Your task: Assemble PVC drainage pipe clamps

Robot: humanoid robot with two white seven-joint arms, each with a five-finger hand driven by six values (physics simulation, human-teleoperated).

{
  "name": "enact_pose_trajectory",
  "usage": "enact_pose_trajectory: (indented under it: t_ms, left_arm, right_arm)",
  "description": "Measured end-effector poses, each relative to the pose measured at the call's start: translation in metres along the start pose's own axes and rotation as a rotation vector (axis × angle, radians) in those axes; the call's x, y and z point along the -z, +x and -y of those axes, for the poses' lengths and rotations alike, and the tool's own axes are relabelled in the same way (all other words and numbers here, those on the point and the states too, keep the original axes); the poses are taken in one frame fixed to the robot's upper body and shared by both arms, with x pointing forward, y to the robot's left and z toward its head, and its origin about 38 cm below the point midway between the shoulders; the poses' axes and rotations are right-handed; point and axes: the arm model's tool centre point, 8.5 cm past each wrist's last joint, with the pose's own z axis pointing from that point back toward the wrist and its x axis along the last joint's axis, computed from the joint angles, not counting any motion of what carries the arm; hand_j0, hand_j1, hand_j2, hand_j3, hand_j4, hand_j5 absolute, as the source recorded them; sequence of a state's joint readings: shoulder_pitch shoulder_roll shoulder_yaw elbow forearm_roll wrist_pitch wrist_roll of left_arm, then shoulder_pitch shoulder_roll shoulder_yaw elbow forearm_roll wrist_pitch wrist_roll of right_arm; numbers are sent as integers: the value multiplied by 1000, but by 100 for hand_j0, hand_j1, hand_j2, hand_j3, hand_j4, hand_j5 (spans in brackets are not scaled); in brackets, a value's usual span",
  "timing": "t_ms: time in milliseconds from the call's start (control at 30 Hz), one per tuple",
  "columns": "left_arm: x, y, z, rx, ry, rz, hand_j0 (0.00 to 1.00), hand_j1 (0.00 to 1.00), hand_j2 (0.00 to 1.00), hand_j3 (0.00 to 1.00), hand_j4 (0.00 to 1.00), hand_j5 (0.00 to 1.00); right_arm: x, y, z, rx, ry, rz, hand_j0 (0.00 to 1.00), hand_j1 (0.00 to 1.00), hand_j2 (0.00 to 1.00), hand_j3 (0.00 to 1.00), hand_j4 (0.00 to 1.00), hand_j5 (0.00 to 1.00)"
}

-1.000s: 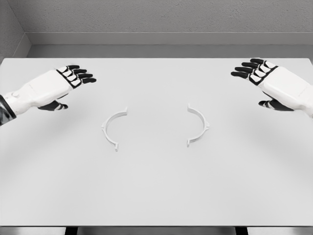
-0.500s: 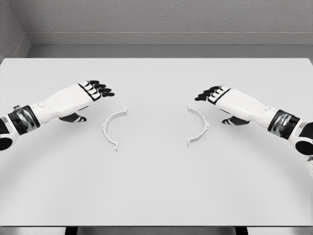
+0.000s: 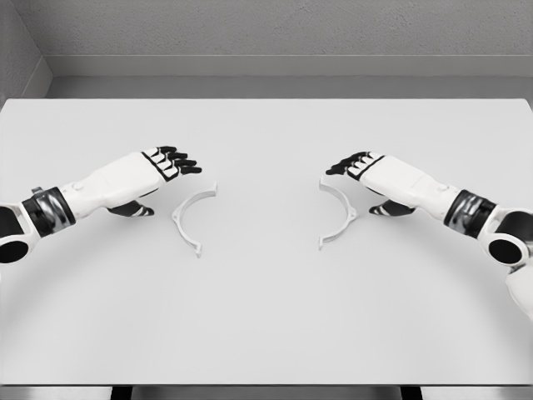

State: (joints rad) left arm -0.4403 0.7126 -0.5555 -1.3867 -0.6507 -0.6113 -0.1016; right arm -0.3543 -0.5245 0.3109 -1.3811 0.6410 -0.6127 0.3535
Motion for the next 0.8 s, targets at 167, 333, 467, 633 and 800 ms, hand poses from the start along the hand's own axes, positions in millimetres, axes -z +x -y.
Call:
enact_pose_trajectory:
  t_ms: [167,333,467,633,800]
  left_arm:
    - [4,4,3,-4,-6,11,100,100,100,100,100,100]
    - [6,5,7,-11,-11,14,100,100,100,100,100,100]
    - [7,7,7,-12,-9,19,100,100,100,100,100,100]
    - [14,12,10,-19,-15,34,100,100,100,100,100,100]
    - [17,14,12,-26,-20,41,100,100,100,100,100,100]
  right_arm:
    - [5,3,-2,-1,7,10,94,94,94,94,94,94]
    - [11,8,-4,0,11,26,94,94,94,94,94,94]
    - [15,12,-5,3,10,35,94,94,94,94,94,94]
    - [17,13,-5,3,9,39,94,94,94,94,94,94]
    - [22,16,-3,-2,8,53,94,94,94,94,94,94]
